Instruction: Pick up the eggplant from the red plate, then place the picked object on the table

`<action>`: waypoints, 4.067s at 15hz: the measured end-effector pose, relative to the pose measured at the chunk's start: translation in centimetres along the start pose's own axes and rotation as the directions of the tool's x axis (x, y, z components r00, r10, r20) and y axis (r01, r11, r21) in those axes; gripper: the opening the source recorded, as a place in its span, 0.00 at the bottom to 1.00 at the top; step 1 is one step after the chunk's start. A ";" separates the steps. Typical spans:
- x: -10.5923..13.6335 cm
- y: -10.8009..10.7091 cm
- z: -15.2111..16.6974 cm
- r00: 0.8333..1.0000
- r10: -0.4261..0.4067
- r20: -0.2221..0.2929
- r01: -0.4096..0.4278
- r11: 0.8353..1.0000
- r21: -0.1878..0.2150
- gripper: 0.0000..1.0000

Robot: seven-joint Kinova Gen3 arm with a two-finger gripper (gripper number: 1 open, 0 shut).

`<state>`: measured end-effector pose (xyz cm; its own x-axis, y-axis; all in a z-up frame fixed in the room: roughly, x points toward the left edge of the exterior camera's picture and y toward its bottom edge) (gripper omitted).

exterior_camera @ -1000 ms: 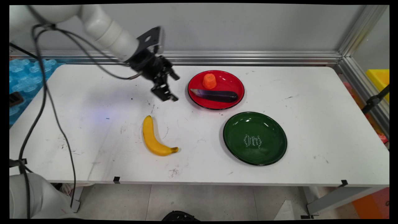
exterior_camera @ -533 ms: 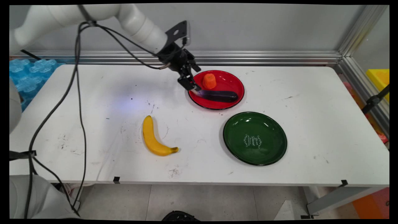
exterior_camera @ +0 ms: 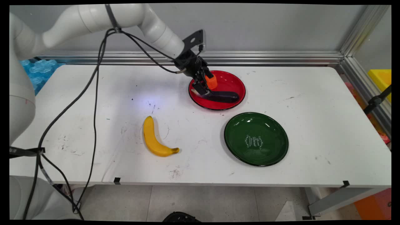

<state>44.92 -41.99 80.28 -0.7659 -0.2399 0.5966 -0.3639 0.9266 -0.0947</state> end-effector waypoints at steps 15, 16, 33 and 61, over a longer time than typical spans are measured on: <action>-1.3 -2.2 6.0 1.000 0.012 -0.025 -0.012 0.999 -0.032 1.00; -1.3 -2.2 6.1 1.000 0.014 -0.026 -0.015 0.999 -0.035 1.00; 2.1 -1.2 4.2 0.997 0.040 -0.073 -0.043 0.999 -0.033 0.00; -3.7 12.4 -5.2 0.996 0.087 -0.020 -0.090 0.983 -0.162 0.00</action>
<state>46.01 -28.13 81.05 -0.7839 -0.1520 0.6020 -0.2030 0.9790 -0.0171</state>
